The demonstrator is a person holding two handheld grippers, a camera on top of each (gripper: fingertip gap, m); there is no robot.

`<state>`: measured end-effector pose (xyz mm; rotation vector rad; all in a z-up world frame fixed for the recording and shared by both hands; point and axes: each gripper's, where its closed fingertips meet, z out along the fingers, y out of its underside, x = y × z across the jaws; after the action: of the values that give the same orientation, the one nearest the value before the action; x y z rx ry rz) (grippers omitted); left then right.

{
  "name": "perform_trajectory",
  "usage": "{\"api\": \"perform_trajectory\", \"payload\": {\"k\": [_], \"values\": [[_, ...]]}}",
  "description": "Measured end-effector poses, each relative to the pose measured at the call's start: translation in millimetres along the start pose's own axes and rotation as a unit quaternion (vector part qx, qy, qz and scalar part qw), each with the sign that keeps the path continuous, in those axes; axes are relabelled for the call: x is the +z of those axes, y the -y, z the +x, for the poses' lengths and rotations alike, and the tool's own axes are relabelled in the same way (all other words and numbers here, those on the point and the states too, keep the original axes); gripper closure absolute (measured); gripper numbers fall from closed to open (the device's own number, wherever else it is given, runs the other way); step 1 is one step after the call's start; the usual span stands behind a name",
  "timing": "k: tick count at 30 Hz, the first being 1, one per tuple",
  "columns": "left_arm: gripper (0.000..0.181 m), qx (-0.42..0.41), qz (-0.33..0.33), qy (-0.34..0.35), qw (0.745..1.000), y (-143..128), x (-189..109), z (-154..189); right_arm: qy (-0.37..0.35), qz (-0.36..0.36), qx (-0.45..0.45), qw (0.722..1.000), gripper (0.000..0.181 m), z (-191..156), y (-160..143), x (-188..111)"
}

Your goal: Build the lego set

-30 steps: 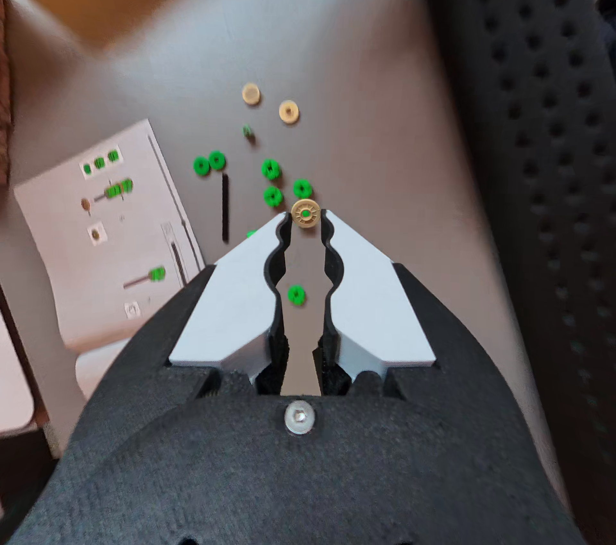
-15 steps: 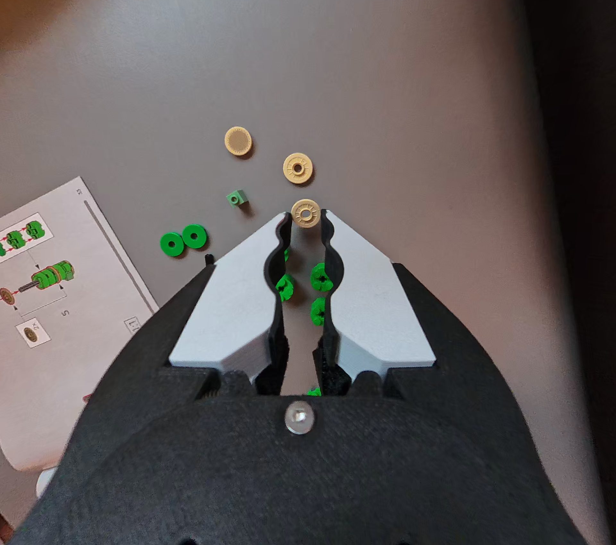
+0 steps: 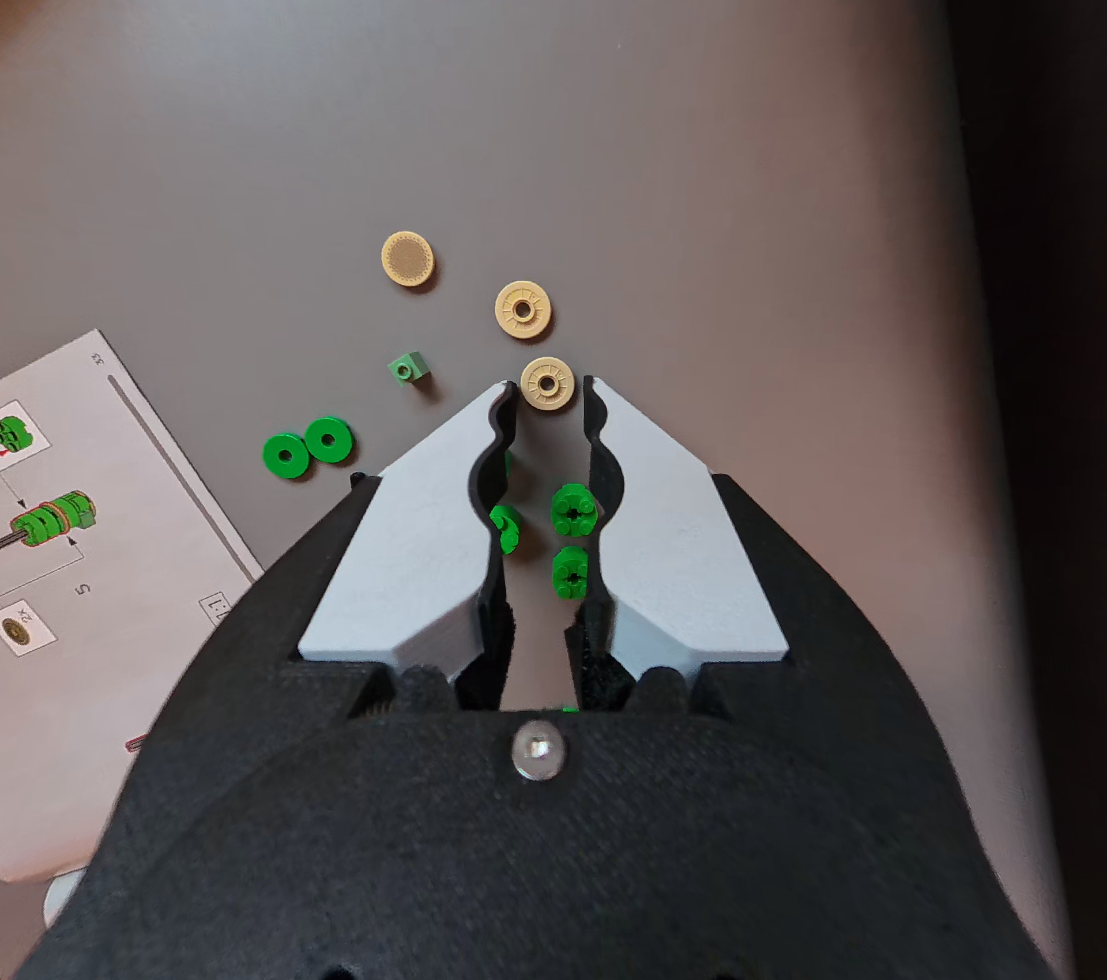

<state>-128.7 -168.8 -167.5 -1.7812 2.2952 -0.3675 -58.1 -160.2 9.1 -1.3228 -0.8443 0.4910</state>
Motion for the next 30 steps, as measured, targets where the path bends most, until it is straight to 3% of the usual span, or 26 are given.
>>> {"api": "perform_trajectory", "payload": {"k": [3, 6, 9, 11, 15, 18, 20, 23, 26, 30], "values": [[0.147, -0.006, 0.002, 0.004, 1.000, 0.2, -2.0, -1.6, 0.001, -0.001, -0.001, 1.000, 0.165, -0.6, -0.1, -0.2], [0.138, -0.038, 0.061, 0.008, 0.997, 11.2, -21.8, -4.3, 0.001, -0.001, -0.005, 1.000, 0.165, -1.8, 0.5, -0.6], [0.137, -0.088, 0.183, 0.047, 0.978, 23.5, -73.9, -9.5, 0.004, 0.004, -0.007, 1.000, 0.165, -4.3, 2.2, -1.0], [0.137, -0.118, 0.258, 0.101, 0.954, 15.6, -119.3, -13.5, 0.004, 0.001, -0.007, 1.000, 0.165, -4.9, 1.2, 0.4], [0.130, -0.190, 0.326, 0.218, 0.900, -39.5, -192.9, -6.3, -0.010, -0.021, -0.006, 1.000, 0.165, -2.6, -4.8, 7.4], [0.113, -0.246, 0.349, 0.276, 0.861, -87.9, -221.8, 18.5, -0.020, -0.045, -0.006, 0.999, 0.164, -3.0, -12.3, 15.5], [0.099, -0.286, 0.353, 0.318, 0.832, -123.1, -228.8, 38.6, -0.017, -0.058, -0.004, 0.998, 0.162, -7.0, -16.3, 22.4], [0.096, -0.342, 0.371, 0.378, 0.776, -169.2, -233.0, 71.7, -0.011, -0.076, -0.015, 0.997, 0.161, -14.5, -23.4, 32.2], [0.099, -0.365, 0.437, 0.398, 0.719, -189.3, -237.5, 103.2, -0.016, -0.092, -0.032, 0.995, 0.161, -18.2, -30.8, 40.9], [0.100, -0.381, 0.461, 0.408, 0.690, -211.2, -248.1, 127.4, -0.031, -0.099, -0.054, 0.993, 0.161, -20.2, -37.9, 51.9]]}}
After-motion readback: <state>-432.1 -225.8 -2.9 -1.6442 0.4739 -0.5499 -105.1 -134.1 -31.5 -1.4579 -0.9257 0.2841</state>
